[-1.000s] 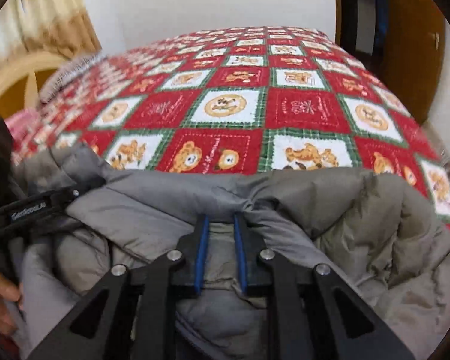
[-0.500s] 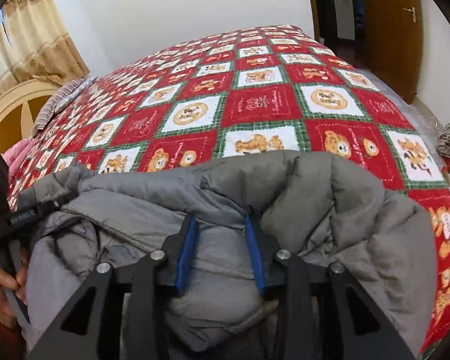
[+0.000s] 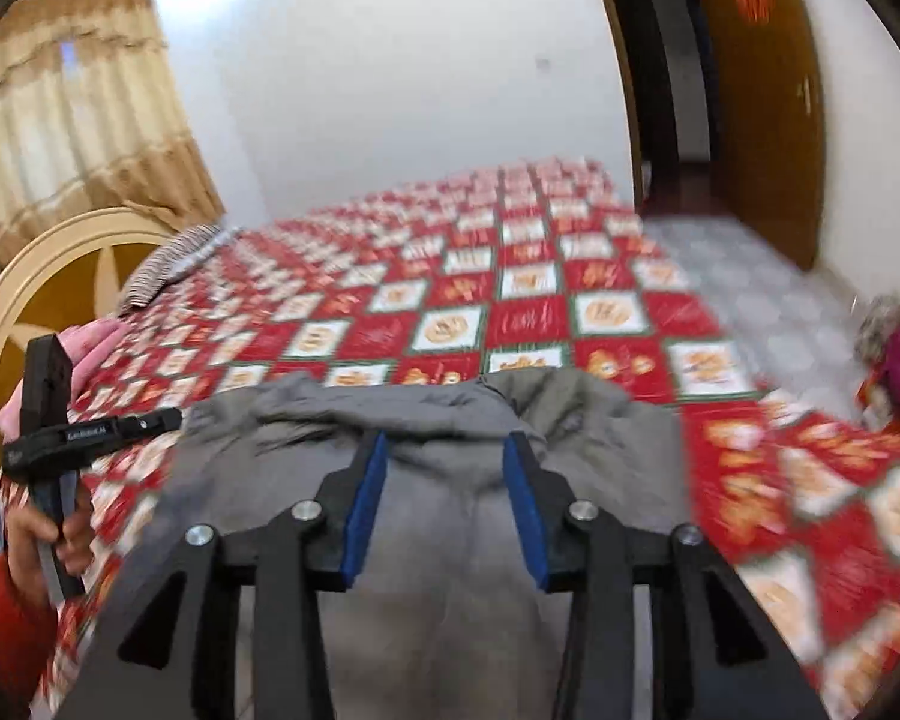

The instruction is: Fold large clothes

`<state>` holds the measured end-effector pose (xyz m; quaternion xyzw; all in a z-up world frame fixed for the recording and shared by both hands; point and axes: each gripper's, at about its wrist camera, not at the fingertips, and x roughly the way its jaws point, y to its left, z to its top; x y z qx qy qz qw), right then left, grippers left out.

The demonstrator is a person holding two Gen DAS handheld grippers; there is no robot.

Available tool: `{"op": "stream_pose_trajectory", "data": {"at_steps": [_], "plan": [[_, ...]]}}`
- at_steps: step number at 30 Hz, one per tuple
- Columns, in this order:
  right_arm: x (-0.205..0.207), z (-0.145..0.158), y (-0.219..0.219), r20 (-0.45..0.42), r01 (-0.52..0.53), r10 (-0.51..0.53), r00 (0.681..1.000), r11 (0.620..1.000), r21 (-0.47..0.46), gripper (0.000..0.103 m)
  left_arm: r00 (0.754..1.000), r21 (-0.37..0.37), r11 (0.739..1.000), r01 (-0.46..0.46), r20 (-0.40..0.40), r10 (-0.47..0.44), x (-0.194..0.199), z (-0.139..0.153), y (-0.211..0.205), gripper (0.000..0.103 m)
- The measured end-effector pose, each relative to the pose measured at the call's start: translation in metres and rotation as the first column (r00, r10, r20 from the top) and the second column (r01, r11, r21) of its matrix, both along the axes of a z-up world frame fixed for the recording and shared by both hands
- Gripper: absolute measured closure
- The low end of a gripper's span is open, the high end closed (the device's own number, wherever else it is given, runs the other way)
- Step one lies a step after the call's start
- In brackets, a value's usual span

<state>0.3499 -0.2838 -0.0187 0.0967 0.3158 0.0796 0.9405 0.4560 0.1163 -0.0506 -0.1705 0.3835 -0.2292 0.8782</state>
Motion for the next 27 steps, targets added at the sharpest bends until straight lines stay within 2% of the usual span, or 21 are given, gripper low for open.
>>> {"op": "stream_pose_trajectory", "data": {"at_steps": [1,2,3,4,6,8,11,14,17,19,21,24,27], "plan": [[-0.025,0.013,0.003,0.017,-0.007,0.007,1.000,1.000,-0.001,0.050,0.999,0.010,1.000,0.023,0.022,-0.023,-0.024,0.012,0.005,0.098],[-0.060,0.028,0.004,0.040,-0.019,0.019,0.999,1.000,0.001,0.042,0.998,0.014,0.999,0.053,0.044,-0.053,-0.052,0.022,0.011,0.096],[-0.082,0.037,0.007,0.055,-0.024,0.025,0.998,1.000,-0.007,0.034,0.996,0.020,0.997,0.071,0.058,-0.072,-0.074,0.028,0.017,0.082],[-0.104,0.045,0.008,0.068,-0.024,0.026,0.997,0.999,-0.025,0.031,0.994,0.032,0.996,0.080,0.070,-0.082,-0.092,0.031,0.021,0.047],[-0.156,0.057,0.012,0.086,-0.009,0.016,0.996,0.997,-0.083,0.029,0.991,0.074,0.997,0.039,0.122,-0.047,-0.141,0.037,0.036,0.005],[-0.195,0.062,0.016,0.068,0.005,0.003,0.998,0.994,-0.113,0.029,0.985,0.095,0.995,-0.009,0.174,-0.008,-0.188,0.037,0.049,0.005],[-0.250,0.065,0.016,0.021,0.025,-0.023,1.000,0.996,-0.082,0.029,0.990,0.113,0.993,-0.035,0.137,0.019,-0.231,0.029,0.063,0.005],[-0.286,0.082,0.021,0.045,0.027,-0.024,0.999,0.998,-0.065,0.029,0.992,0.073,0.996,-0.055,0.119,0.046,-0.270,0.026,0.082,0.005],[-0.304,0.097,0.027,0.065,0.043,-0.036,0.997,0.994,-0.104,0.028,0.993,0.043,0.999,-0.033,0.116,0.028,-0.289,0.031,0.091,0.005],[-0.309,0.093,0.034,0.062,0.032,-0.024,0.998,0.992,-0.119,0.023,0.990,0.033,0.999,-0.013,0.142,0.008,-0.299,0.035,0.091,0.005],[-0.304,0.072,0.043,0.031,0.016,-0.012,0.999,0.991,-0.129,0.019,0.986,0.036,0.999,0.022,0.165,-0.028,-0.311,0.035,0.089,0.005],[-0.287,0.018,0.063,-0.062,0.024,-0.035,0.997,0.987,-0.162,0.019,0.984,0.080,0.995,0.057,0.165,-0.069,-0.327,0.023,0.082,0.005],[-0.265,-0.036,0.082,-0.144,0.015,-0.047,0.988,0.976,-0.218,0.019,0.980,0.178,0.978,0.109,0.144,-0.135,-0.343,0.003,0.072,0.005]]}}
